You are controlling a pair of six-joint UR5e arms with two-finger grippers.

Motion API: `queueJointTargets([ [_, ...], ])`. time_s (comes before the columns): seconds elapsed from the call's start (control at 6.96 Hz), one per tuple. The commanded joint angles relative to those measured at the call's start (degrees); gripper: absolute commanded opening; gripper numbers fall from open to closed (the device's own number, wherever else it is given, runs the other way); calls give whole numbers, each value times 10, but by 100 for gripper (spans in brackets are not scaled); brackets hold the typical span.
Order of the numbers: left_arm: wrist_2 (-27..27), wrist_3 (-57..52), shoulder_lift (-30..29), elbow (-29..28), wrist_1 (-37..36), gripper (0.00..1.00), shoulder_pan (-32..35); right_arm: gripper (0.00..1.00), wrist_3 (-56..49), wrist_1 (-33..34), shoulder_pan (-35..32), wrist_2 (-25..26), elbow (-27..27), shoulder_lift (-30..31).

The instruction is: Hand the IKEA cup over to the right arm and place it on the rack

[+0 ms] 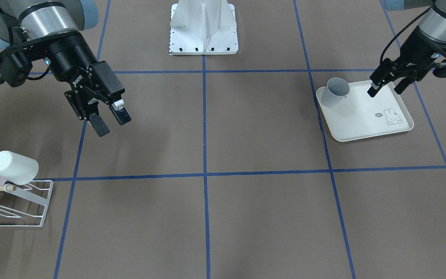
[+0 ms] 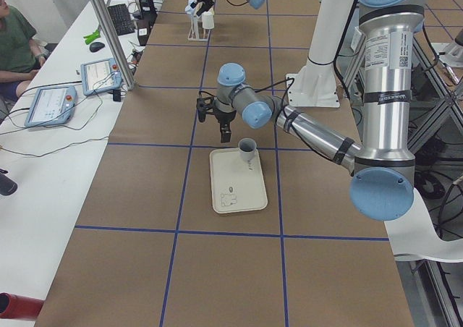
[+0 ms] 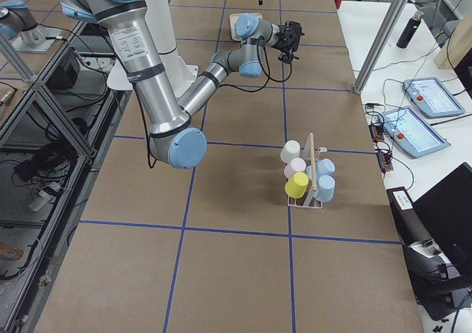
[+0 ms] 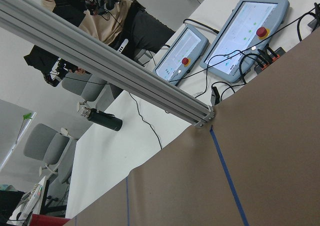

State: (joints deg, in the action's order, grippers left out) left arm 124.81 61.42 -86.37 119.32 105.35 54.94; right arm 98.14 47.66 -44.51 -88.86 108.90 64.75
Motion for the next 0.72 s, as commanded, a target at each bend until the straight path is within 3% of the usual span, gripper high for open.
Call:
queueJointTargets([
  [0.0, -5, 2, 10, -12, -5, 100, -75, 100, 11, -1, 10, 0, -1, -1],
  [0.57, -4, 2, 26, -40, -5, 100, -97, 100, 12, -1, 16, 1, -3, -2],
])
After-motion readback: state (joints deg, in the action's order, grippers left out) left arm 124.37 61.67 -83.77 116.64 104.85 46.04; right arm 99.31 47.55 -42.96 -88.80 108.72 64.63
